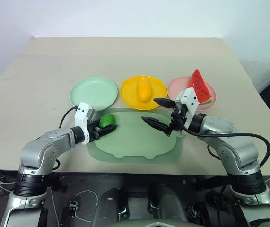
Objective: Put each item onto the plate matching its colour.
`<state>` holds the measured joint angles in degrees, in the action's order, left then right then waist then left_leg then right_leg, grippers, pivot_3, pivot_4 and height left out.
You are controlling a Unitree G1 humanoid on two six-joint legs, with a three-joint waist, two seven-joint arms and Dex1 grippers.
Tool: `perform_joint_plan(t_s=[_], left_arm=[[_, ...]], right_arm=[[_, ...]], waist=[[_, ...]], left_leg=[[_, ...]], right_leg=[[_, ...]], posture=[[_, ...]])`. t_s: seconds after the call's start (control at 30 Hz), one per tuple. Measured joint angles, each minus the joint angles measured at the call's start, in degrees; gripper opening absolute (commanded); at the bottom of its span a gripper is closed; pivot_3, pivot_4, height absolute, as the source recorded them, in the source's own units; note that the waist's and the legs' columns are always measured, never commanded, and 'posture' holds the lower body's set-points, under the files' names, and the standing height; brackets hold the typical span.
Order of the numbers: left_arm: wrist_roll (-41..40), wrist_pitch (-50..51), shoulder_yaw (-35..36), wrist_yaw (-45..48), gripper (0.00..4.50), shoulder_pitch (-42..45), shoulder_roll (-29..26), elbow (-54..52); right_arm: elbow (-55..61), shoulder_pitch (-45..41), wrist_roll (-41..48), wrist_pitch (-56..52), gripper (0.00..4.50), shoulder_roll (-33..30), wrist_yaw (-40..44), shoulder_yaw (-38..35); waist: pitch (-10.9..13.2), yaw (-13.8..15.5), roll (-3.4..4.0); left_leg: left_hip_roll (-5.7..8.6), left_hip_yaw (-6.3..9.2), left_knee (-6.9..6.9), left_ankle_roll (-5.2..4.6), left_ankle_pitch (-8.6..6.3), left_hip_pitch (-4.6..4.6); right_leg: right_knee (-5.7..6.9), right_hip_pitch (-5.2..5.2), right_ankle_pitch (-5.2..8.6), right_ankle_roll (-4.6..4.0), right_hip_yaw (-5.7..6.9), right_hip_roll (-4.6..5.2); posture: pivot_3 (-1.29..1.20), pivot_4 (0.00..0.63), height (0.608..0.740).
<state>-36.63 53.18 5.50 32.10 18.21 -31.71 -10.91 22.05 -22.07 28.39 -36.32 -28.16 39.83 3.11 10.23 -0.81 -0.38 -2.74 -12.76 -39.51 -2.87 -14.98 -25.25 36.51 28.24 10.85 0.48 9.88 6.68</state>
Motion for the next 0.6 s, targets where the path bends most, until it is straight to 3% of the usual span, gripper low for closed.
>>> perform_joint_plan(t_s=[0.33, 0.47, 0.6], left_arm=[[-0.98, 1.76, 6.60, -2.33, 2.98, 10.22, -2.88, 1.70], [8.37, -5.66, 2.93, -6.82, 2.98, 21.12, -3.29, 10.89], [18.08, -16.93, -2.21, -8.22, 2.98, 25.08, -2.64, 22.73]], right_arm=[[0.29, 0.65, -0.06, -0.17, 4.50, -0.21, -0.28, -0.01], [0.97, 0.95, -0.06, -0.71, 4.50, -0.08, -1.11, 0.16], [1.26, 0.88, -0.20, -0.74, 4.50, 0.10, -1.78, 0.60]], waist=[[0.01, 0.19, -0.01], [0.02, 0.40, -0.05], [0.01, 0.03, -0.03]], left_leg=[[0.01, 0.13, -0.23, -0.02, -0.01, -0.11], [0.02, 0.20, -0.40, -0.03, -0.02, -0.14], [0.00, 0.18, -0.39, -0.08, -0.05, -0.14]], right_leg=[[0.07, -0.07, 0.00, 0.01, 0.12, 0.03], [0.16, -0.13, 0.02, 0.03, 0.20, 0.05], [0.21, -0.06, 0.00, 0.01, 0.19, 0.05]], posture=[[0.00, 0.150, 0.696], [0.00, 0.150, 0.696], [0.00, 0.150, 0.696]])
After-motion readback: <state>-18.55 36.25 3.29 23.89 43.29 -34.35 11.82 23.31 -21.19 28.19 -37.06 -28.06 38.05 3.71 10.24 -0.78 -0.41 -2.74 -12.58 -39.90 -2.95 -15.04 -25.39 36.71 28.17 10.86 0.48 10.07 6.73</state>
